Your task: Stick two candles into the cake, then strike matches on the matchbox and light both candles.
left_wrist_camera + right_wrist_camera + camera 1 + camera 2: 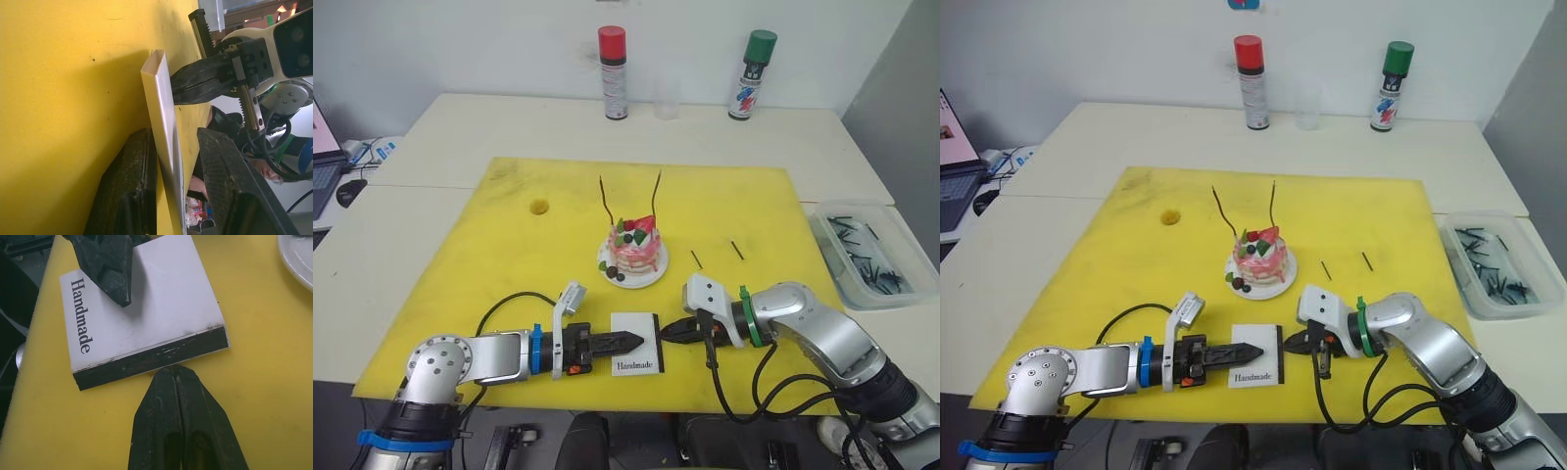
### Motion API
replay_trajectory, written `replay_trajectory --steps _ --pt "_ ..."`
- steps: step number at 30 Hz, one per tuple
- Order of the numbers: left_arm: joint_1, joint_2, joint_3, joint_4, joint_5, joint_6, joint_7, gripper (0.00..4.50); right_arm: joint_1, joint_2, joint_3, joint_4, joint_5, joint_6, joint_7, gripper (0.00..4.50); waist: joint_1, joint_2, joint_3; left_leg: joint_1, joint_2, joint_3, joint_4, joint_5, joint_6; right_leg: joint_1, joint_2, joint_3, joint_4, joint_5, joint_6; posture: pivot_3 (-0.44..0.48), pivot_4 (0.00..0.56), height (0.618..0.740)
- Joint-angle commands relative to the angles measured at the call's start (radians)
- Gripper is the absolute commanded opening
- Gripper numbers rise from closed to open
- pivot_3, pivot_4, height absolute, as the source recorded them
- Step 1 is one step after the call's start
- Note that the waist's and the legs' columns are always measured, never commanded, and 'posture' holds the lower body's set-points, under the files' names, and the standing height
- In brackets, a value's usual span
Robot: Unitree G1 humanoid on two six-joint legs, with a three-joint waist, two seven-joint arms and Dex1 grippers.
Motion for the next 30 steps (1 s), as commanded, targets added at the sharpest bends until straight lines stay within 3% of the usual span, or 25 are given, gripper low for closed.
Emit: replay_trajectory --steps 1,30 --pt "0.007 -0.004 -0.02 -0.013 0.006 0.0 -0.009 1.61 0.006 -0.045 -0.038 -0.058 0.025 0.021 0.021 0.0 0.001 0.0 0.0 0.0 0.0 0.0 0.0 0.0 0.0 0.0 0.0 0.0 0.0 0.0 0.0 0.0 0.15 0.733" --pt "-0.001 0.003 -0.045 -0.016 0.049 0.008 -0.041 1.61 0.003 0.038 0.012 -0.063 0.024 0.058 -0.038 0.0 0.001 0.0 0.0 0.0 0.0 0.0 0.0 0.0 0.0 0.0 0.0 0.0 0.0 -0.002 -0.003 0.0 0.15 0.733"
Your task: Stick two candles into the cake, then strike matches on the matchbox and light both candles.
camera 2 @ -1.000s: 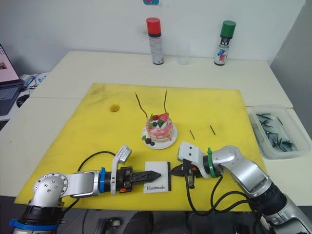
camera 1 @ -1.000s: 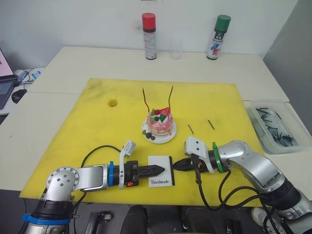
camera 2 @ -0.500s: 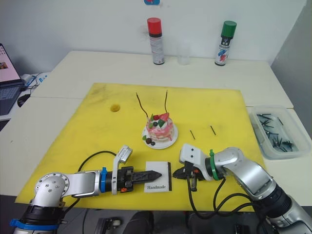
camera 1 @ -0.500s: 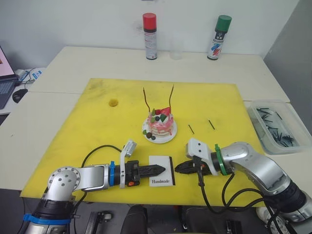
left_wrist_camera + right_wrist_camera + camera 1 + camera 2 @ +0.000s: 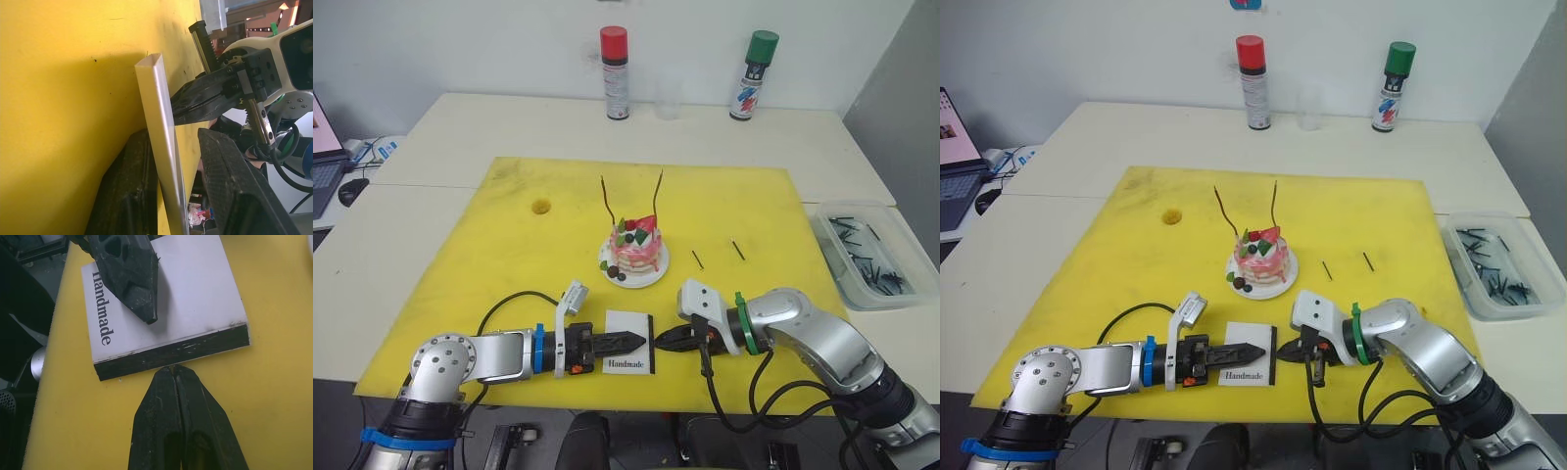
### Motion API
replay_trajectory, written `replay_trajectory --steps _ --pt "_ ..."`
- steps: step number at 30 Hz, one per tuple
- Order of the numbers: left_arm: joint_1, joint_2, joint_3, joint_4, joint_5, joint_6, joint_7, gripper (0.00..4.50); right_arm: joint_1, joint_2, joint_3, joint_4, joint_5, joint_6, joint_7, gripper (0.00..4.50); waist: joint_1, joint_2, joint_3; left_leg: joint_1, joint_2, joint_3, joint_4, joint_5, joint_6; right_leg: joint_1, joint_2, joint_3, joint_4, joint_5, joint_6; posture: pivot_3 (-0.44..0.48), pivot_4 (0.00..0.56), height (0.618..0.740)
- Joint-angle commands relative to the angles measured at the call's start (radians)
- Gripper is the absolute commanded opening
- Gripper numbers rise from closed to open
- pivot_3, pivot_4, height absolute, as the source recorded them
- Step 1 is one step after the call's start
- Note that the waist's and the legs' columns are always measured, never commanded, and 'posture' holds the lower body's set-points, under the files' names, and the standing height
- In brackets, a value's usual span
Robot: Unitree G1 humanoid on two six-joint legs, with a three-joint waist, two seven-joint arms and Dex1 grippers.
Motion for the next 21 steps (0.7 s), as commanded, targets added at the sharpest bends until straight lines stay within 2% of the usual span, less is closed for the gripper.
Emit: replay_trajectory --steps 1,8,11,14,15,21 --pt "0.005 0.001 -0.027 -0.015 0.015 0.02 -0.009 1.61 -0.012 0.002 -0.002 -0.018 0.004 -0.004 -0.002 0.0 0.0 0.0 0.0 0.0 0.0 0.0 0.0 0.0 0.0 0.0 0.0 0.0 0.0 0.0 0.0 0.0 0.15 0.733" --pt "0.018 -0.005 -0.038 -0.026 0.063 0.018 -0.024 1.61 -0.014 0.005 -0.003 -0.017 0.006 -0.004 -0.008 0.0 0.0 0.0 0.0 0.0 0.0 0.0 0.0 0.0 0.0 0.0 0.0 0.0 0.0 0.0 -0.001 0.0 0.15 0.733" --pt "0.021 -0.008 -0.041 -0.034 0.095 0.011 -0.037 1.05 -0.014 0.005 -0.003 -0.018 0.007 -0.003 -0.008 0.0 0.0 0.0 0.0 0.0 0.0 0.0 0.0 0.0 0.0 0.0 0.0 0.0 0.0 -0.001 -0.001 0.0 0.15 0.733" --pt "0.026 -0.013 -0.043 -0.033 0.137 0.002 -0.05 0.17 -0.015 0.003 -0.009 -0.022 0.008 -0.001 -0.009 0.0 0.0 0.0 0.0 0.0 0.0 0.0 0.0 0.0 0.0 0.0 0.0 0.0 0.0 -0.001 -0.001 0.0 0.15 0.733" --pt "0.028 -0.014 -0.044 -0.034 0.15 0.0 -0.059 0.05 -0.015 0.001 -0.015 -0.026 0.009 0.0 -0.012 0.0 0.0 0.0 0.0 0.0 0.0 0.0 0.0 0.0 0.0 0.0 0.0 0.0 0.0 -0.001 -0.001 0.0 0.15 0.733" --pt "0.047 -0.009 -0.012 -0.064 0.143 0.009 -0.097 0.05 -0.022 -0.019 -0.092 -0.071 0.022 -0.007 -0.036 0.0 0.0 0.0 0.0 0.0 0.0 0.0 0.0 0.0 0.0 0.0 0.0 0.0 0.0 -0.001 -0.001 0.0 0.15 0.733"
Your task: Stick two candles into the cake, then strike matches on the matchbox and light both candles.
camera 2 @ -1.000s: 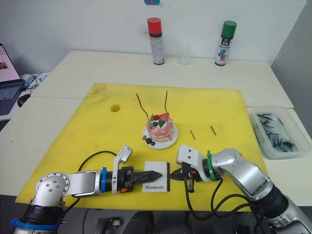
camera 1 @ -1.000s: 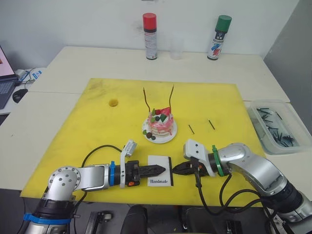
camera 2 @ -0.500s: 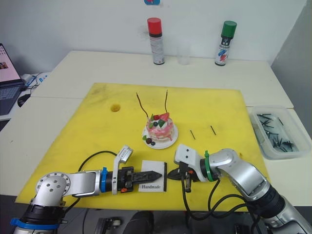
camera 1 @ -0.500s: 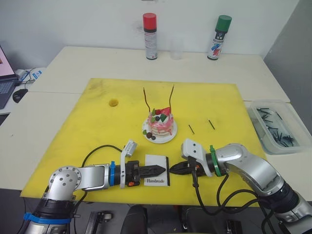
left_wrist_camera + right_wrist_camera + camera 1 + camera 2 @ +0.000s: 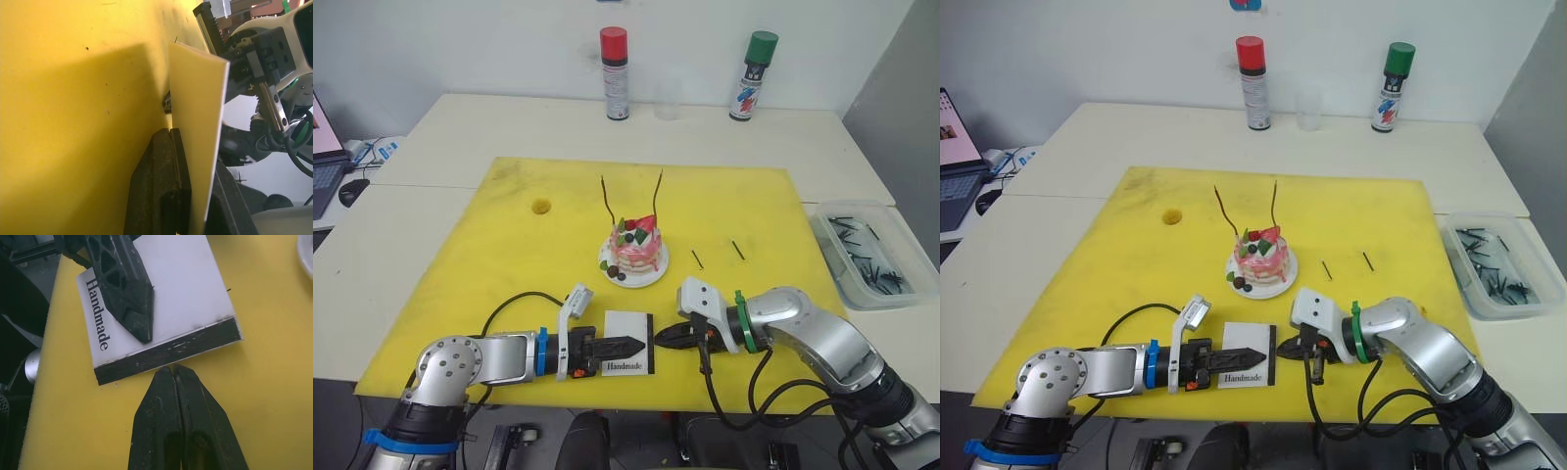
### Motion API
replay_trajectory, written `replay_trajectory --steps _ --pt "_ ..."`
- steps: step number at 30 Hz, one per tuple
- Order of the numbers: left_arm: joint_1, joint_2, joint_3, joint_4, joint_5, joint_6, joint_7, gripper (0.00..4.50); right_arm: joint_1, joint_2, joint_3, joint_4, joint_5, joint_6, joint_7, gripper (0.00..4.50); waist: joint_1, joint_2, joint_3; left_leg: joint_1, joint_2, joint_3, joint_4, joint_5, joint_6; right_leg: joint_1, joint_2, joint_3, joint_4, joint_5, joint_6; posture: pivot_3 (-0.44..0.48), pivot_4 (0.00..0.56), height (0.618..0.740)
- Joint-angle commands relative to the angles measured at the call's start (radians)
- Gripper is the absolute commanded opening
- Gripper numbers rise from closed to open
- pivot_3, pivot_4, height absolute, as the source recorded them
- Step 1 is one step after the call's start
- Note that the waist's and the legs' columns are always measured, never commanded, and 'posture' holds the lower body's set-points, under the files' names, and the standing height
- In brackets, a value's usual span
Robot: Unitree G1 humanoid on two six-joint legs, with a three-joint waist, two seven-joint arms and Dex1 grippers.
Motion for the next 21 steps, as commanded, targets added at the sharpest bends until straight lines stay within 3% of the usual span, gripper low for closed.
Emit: replay_trajectory --steps 1,6,10,13,18,21 --pt "0.036 0.006 0.004 -0.024 -0.01 0.016 -0.013 0.05 -0.016 -0.014 -0.093 -0.072 0.027 -0.017 -0.017 0.0 -0.001 0.0 0.0 0.0 0.0 0.0 0.0 0.0 0.0 0.0 0.0 0.0 0.0 0.0 0.0 0.0 0.15 0.733" --pt "0.099 0.049 0.085 -0.159 -0.069 -0.022 -0.07 0.05 0.023 -0.052 -0.215 -0.133 0.048 -0.082 -0.013 0.0 -0.001 0.0 0.0 -0.001 0.0 0.0 -0.002 0.0 -0.001 -0.002 0.0 0.0 -0.001 -0.001 -0.001 0.0 0.15 0.733" --pt "0.178 0.09 0.146 -0.3 -0.005 -0.121 -0.169 0.05 0.062 -0.053 -0.281 -0.144 0.05 -0.096 -0.061 0.0 -0.001 -0.001 0.0 0.0 0.001 0.0 -0.009 -0.001 -0.002 -0.003 0.0 0.0 -0.001 -0.001 0.002 0.0 0.15 0.733" --pt "0.233 0.129 0.259 -0.311 -0.066 -0.163 -0.176 0.0 0.089 0.007 -0.354 -0.126 0.047 -0.118 -0.158 0.61 -0.001 -0.001 0.001 0.0 0.001 0.0 -0.011 -0.001 -0.002 -0.004 0.0 -0.001 -0.001 -0.002 0.0 0.0 0.15 0.733" --pt "0.279 0.183 0.351 -0.272 -0.167 -0.189 -0.187 0.0 0.134 0.086 -0.329 -0.07 -0.078 -0.214 -0.318 2.3 -0.002 -0.001 0.001 -0.001 0.002 0.0 -0.012 -0.001 -0.002 -0.006 0.0 -0.001 -0.001 -0.004 -0.002 0.0 0.15 0.733" --pt "0.283 0.194 0.357 -0.246 -0.226 -0.202 -0.151 0.0 0.18 0.141 -0.299 -0.038 -0.129 -0.253 -0.389 2.3 -0.001 -0.001 0.0 -0.001 0.001 0.001 -0.012 -0.001 -0.002 -0.005 0.0 0.0 -0.001 -0.005 -0.004 0.0 0.15 0.733"
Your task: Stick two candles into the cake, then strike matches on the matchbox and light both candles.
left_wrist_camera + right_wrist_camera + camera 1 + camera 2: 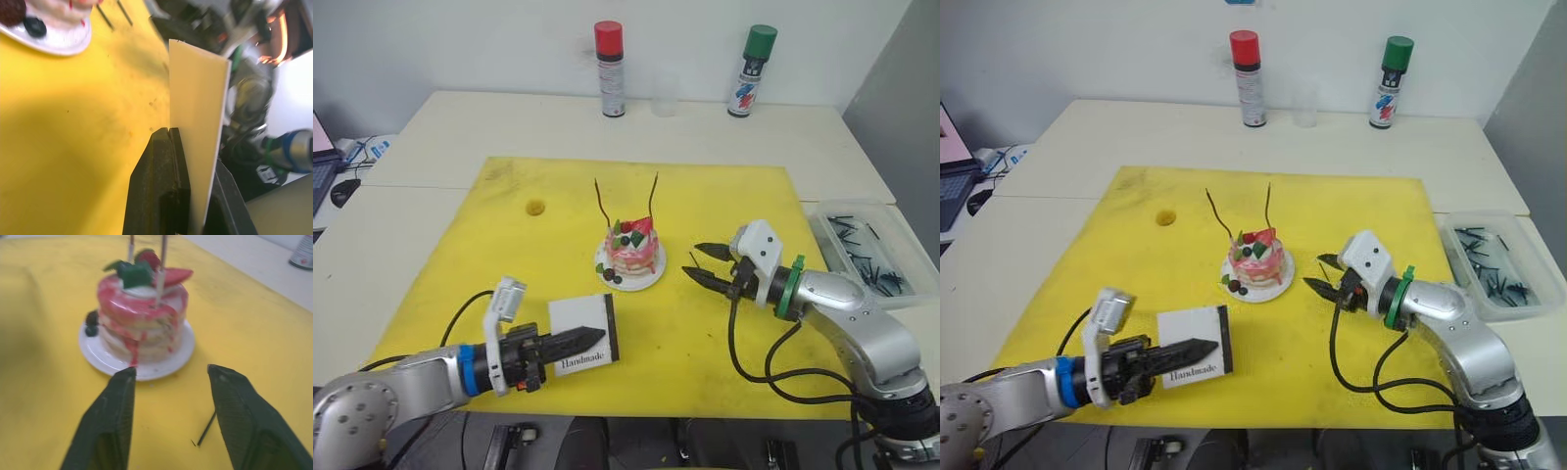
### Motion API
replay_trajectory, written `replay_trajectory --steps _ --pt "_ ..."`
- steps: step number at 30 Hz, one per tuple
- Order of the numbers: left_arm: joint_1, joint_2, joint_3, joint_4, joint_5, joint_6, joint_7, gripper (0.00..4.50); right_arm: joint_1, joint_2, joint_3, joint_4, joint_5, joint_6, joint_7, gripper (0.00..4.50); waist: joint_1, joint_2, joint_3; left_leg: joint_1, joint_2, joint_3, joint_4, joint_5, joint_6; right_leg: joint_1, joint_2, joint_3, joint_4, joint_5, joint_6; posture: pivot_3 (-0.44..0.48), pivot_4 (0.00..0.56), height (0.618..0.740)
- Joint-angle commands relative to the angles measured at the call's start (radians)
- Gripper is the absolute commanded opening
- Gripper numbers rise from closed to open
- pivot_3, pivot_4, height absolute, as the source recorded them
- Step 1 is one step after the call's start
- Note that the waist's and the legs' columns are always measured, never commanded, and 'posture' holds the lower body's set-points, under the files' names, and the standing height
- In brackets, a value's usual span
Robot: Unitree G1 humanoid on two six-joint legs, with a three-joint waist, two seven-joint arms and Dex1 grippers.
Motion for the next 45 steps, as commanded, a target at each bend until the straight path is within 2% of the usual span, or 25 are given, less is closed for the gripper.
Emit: replay_trajectory --steps 1,7,11,14,19,25,28,32,36,38,45 --pt "0.006 0.016 0.021 0.012 -0.085 -0.029 0.032 0.0 0.038 0.053 0.032 0.014 -0.071 -0.059 -0.099 2.3 0.0 0.0 0.0 0.0 0.0 0.0 0.0 0.0 0.0 0.0 0.0 0.0 0.0 0.0 0.0 0.0 0.15 0.733" --pt "-0.012 0.037 -0.007 0.024 -0.104 -0.038 0.037 0.0 0.057 0.202 0.023 0.119 -0.143 -0.043 -0.28 2.3 -0.001 0.0 0.0 0.0 0.001 0.0 0.0 0.0 0.0 -0.001 0.001 0.0 0.001 0.001 0.002 0.0 0.15 0.733" --pt "-0.02 0.038 -0.024 0.02 -0.091 -0.042 0.031 0.0 0.06 0.238 0.011 0.163 -0.143 -0.019 -0.305 2.3 0.0 0.0 0.0 0.0 0.001 0.0 0.0 0.0 -0.001 -0.001 0.001 0.0 0.001 0.001 0.002 0.0 0.15 0.733" --pt "-0.032 0.036 -0.041 0.023 -0.083 -0.048 0.032 0.0 0.06 0.251 0.018 0.18 -0.145 -0.005 -0.311 1.73 0.0 0.0 0.0 0.0 0.001 0.0 0.0 0.0 -0.001 0.0 0.001 0.0 0.001 0.002 0.003 0.0 0.15 0.733" --pt "-0.064 0.03 -0.067 0.032 -0.075 -0.059 0.042 0.0 0.058 0.28 0.013 0.163 -0.144 0.026 -0.333 0.01 0.0 0.0 0.0 0.0 0.001 0.0 0.0 0.0 -0.001 0.0 0.001 0.0 0.001 0.001 0.002 0.0 0.15 0.733" --pt "-0.091 0.022 -0.093 0.04 -0.069 -0.067 0.057 0.0 0.058 0.299 -0.017 0.124 -0.119 0.06 -0.343 0.01 0.0 0.0 0.0 0.001 0.001 0.0 0.0 0.0 -0.001 0.0 0.001 0.0 0.001 0.001 0.002 0.0 0.15 0.733" --pt "-0.098 0.027 -0.098 0.048 -0.066 -0.067 0.056 0.0 0.066 0.266 -0.041 0.045 -0.07 0.085 -0.292 0.01 0.001 0.0 0.0 0.0 0.0 0.0 0.0 0.0 -0.001 0.0 0.001 0.0 0.001 0.002 0.003 0.0 0.15 0.733" --pt "-0.11 0.044 -0.103 0.057 -0.055 -0.054 0.043 0.0 0.134 0.108 -0.061 -0.12 0.056 0.125 -0.097 0.01 0.003 0.0 0.0 0.0 0.0 0.0 0.0 0.0 -0.001 0.0 0.0 0.0 0.001 0.002 0.004 0.0 0.15 0.733" --pt "-0.125 0.061 -0.108 0.072 -0.047 -0.043 0.03 0.0 0.21 -0.074 -0.018 -0.215 0.118 0.052 0.108 0.01 0.004 0.0 0.0 0.0 0.001 -0.001 -0.001 0.0 -0.001 0.0 0.001 -0.001 0.001 0.001 0.004 0.0 0.15 0.733" --pt "-0.133 0.07 -0.111 0.081 -0.044 -0.037 0.025 0.0 0.222 -0.114 0.04 -0.207 0.101 -0.006 0.161 0.01 0.0 0.0 0.0 0.001 0.001 -0.001 -0.001 0.0 -0.001 0.0 0.001 -0.001 0.001 0.001 0.004 0.0 0.15 0.733" --pt "-0.129 0.084 -0.107 0.096 -0.008 -0.02 -0.007 0.0 0.182 -0.059 0.175 -0.025 -0.007 -0.187 0.173 0.01 -0.002 0.0 0.0 0.001 0.0 0.0 0.001 0.0 -0.001 0.001 0.001 0.0 0.001 0.0 0.003 0.0 0.15 0.733"
